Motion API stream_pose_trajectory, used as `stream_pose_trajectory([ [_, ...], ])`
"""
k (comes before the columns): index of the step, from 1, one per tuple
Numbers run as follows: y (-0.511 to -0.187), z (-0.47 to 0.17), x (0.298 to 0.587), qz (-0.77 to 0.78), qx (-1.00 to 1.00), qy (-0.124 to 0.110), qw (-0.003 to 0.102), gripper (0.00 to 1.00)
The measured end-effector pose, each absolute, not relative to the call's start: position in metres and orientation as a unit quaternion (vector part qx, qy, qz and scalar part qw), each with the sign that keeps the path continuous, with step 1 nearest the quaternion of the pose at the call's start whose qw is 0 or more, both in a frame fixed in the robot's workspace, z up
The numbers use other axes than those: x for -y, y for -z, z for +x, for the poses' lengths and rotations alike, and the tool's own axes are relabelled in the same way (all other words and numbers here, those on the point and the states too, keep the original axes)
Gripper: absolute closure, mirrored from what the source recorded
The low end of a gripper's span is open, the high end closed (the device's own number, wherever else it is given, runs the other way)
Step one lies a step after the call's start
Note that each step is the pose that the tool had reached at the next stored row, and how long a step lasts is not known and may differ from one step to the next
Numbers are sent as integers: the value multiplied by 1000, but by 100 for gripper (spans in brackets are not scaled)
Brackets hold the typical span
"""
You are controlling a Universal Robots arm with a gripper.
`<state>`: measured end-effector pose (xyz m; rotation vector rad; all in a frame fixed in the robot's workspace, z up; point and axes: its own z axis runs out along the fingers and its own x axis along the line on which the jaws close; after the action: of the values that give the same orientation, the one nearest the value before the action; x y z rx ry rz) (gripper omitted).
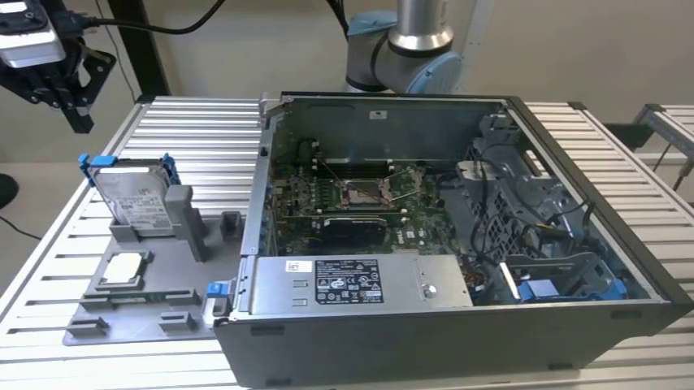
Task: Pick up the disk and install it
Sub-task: 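Pick up the disk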
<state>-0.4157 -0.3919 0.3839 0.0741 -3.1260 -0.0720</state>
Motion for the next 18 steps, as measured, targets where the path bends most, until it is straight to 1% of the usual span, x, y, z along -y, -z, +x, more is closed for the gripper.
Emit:
stream_pose_trajectory([
  [9,-384,-416,392,65,998,20,8,100],
  [18,-384,-416,392,66,998,20,8,100],
])
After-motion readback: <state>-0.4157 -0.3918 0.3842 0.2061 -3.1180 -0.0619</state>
